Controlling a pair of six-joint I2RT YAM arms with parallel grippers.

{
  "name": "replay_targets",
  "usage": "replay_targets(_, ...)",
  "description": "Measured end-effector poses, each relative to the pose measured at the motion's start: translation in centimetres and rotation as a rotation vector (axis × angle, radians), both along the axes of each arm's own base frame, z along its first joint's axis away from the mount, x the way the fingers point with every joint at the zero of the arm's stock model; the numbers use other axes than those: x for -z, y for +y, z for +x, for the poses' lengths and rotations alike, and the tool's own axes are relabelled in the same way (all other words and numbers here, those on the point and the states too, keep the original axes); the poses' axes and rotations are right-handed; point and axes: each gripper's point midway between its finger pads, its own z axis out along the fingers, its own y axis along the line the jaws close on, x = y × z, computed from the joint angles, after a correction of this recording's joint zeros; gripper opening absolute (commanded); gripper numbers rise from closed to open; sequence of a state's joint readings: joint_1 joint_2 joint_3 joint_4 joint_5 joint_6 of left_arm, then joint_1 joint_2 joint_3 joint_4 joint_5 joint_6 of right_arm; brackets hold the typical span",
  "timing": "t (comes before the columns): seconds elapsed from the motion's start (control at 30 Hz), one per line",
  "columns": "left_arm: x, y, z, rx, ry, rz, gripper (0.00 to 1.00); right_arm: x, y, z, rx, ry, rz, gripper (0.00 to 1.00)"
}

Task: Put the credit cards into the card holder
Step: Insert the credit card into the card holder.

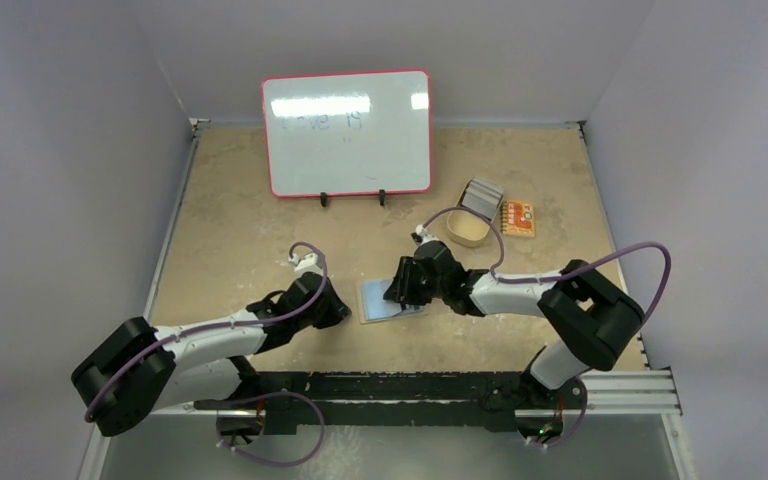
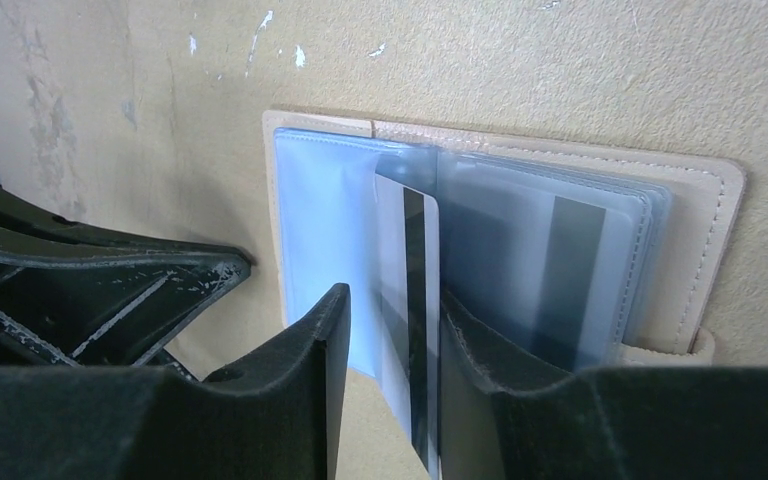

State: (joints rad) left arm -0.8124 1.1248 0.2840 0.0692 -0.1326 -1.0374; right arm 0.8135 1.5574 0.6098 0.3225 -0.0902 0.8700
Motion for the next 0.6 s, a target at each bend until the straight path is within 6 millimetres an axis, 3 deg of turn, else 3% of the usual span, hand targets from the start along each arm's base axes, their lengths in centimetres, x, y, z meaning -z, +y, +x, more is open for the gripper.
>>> replay_targets(0.1,0.0,-0.1,0.0,0.002,0.0,-0.003,0.0,0.0,0.0,0.0,-0.001,-0.003,0.001,0.29)
replay_targets(0.6,-0.7,-0.1,0.0,-0.024,0.008,-0.028,0.0,0.2,2.0,0.5,-0.044,-0.02,0.077,0.3)
